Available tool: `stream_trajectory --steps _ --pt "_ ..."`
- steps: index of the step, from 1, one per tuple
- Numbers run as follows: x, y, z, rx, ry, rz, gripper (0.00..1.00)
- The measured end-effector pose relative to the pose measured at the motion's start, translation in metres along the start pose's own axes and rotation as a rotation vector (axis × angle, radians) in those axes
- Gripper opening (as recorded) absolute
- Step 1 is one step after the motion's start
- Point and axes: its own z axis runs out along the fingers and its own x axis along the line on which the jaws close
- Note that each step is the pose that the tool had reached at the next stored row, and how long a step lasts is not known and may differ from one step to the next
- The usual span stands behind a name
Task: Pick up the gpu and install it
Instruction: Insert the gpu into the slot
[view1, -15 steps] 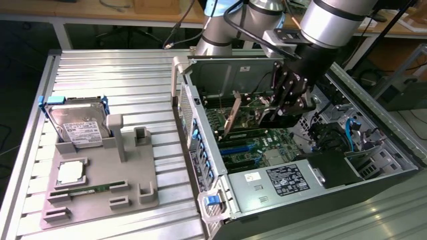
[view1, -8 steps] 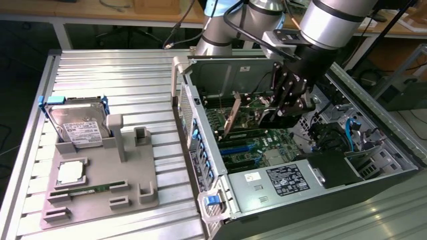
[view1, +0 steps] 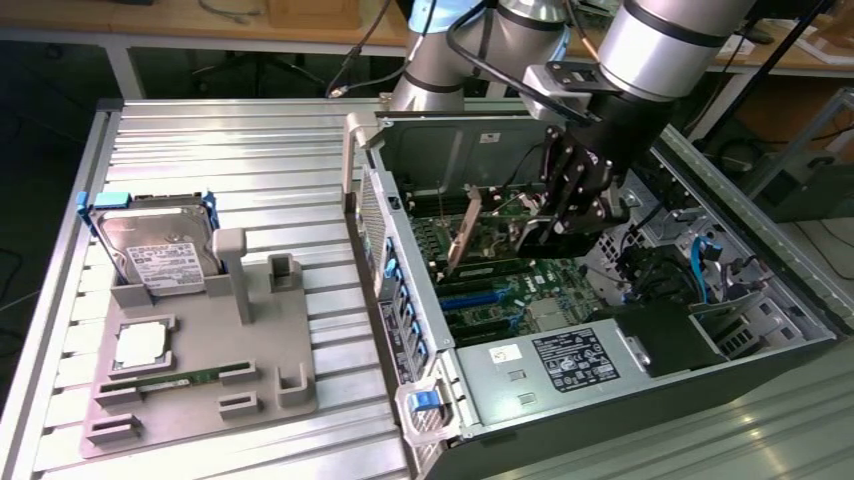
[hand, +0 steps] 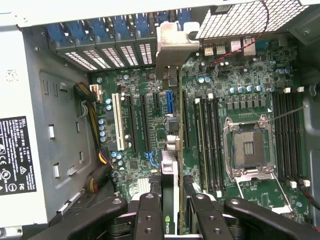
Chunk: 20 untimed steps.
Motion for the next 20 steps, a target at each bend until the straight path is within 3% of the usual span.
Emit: stream_trajectory --steps 20 --pt "0.0000 -0.0002 0.0046 0.0001 0.0000 0.000 0.27"
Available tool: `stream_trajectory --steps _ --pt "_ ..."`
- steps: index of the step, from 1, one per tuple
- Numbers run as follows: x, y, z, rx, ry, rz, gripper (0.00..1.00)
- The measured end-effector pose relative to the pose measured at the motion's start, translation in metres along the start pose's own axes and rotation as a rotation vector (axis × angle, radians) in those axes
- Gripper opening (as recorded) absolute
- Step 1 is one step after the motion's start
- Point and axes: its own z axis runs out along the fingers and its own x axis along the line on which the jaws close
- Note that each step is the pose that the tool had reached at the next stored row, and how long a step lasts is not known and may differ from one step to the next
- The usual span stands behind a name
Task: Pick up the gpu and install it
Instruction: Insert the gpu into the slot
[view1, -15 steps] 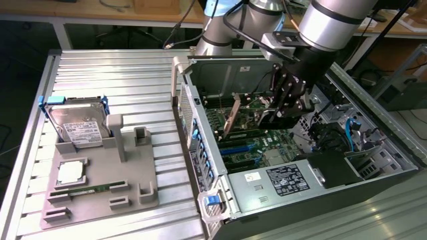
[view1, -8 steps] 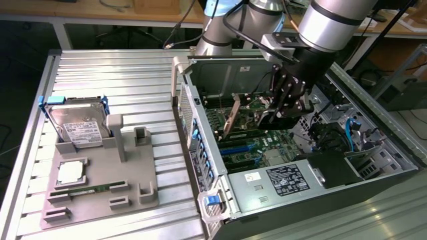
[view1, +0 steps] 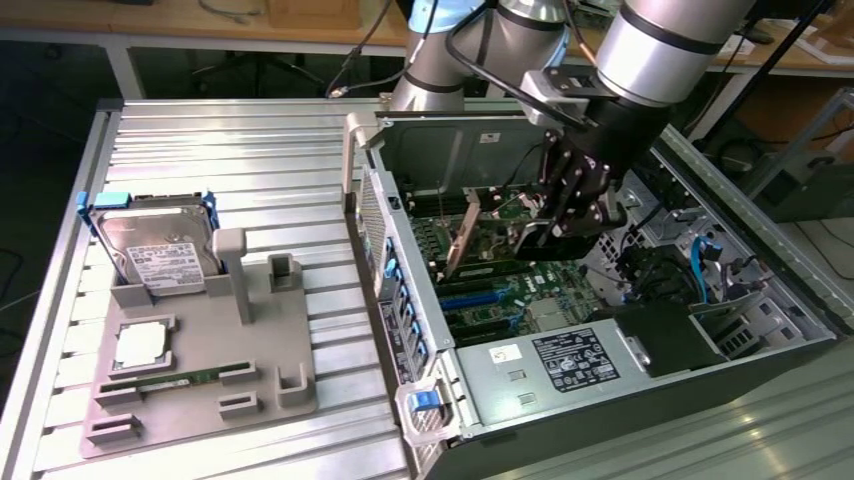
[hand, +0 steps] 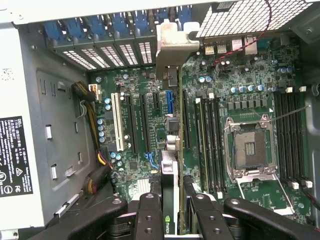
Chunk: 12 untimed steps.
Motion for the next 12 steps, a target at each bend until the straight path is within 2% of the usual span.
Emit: stream_trajectory --steps 12 --pt "0.0000 -0.0001 0.0032 0.0000 0.0000 0.000 0.27"
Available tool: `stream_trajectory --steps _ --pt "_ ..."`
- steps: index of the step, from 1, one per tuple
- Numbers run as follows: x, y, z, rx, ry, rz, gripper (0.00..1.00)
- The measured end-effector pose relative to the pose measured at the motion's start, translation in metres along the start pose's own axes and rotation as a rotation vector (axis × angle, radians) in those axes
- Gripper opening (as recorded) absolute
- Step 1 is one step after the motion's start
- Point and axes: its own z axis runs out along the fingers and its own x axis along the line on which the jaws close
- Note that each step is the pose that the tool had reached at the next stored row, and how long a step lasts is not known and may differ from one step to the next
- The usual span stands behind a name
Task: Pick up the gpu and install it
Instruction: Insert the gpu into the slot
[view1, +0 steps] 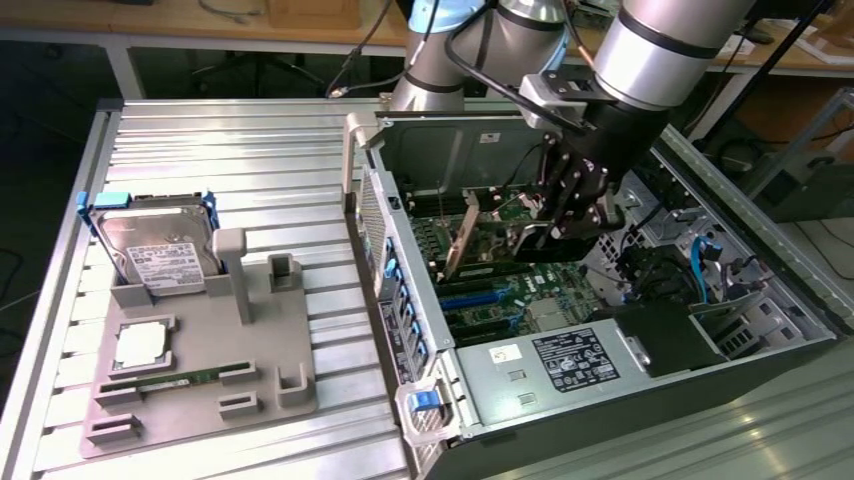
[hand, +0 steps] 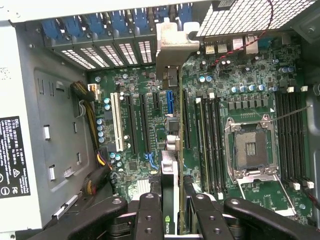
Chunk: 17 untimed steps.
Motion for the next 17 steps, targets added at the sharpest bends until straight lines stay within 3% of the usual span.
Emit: stream_trajectory --steps 17 --pt "-0.0001 -0.0003 0.0022 0.0004 0.0024 -0.004 0.27"
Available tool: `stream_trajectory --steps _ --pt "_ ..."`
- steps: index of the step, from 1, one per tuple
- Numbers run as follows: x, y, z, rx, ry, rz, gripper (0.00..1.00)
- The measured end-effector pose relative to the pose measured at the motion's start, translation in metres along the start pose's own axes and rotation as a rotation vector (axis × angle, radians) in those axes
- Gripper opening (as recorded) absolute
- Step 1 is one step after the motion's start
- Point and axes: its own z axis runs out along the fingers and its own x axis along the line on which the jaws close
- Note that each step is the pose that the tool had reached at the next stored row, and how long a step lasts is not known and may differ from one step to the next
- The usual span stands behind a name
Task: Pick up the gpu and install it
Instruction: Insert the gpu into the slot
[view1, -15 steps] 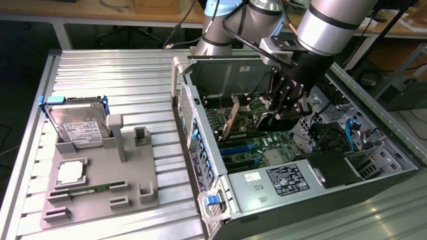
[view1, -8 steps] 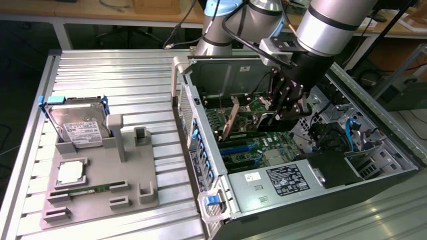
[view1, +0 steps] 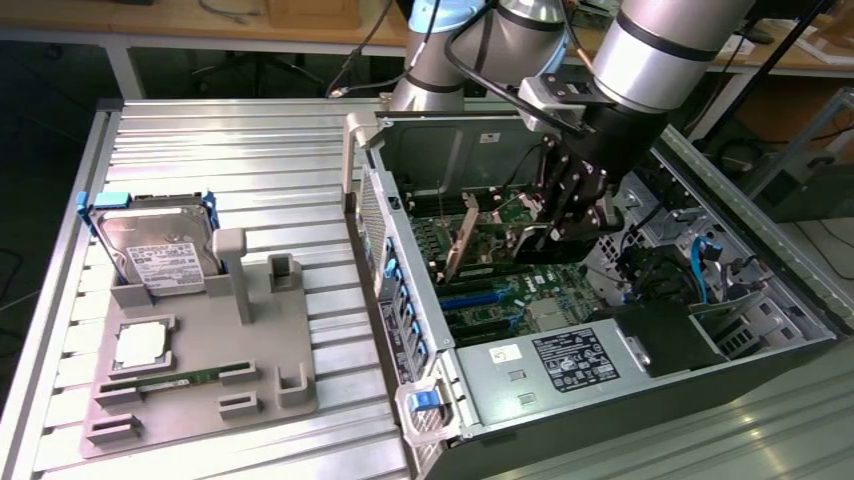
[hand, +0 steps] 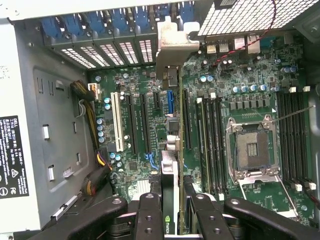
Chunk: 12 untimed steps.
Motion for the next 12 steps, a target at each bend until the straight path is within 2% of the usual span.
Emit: stream_trajectory --steps 5,12 --pt "0.0000 -0.0004 0.0008 0.0013 0.0080 -0.013 0.27" --pt "0.0000 -0.0003 0.0015 0.0014 0.0080 -0.014 0.27"
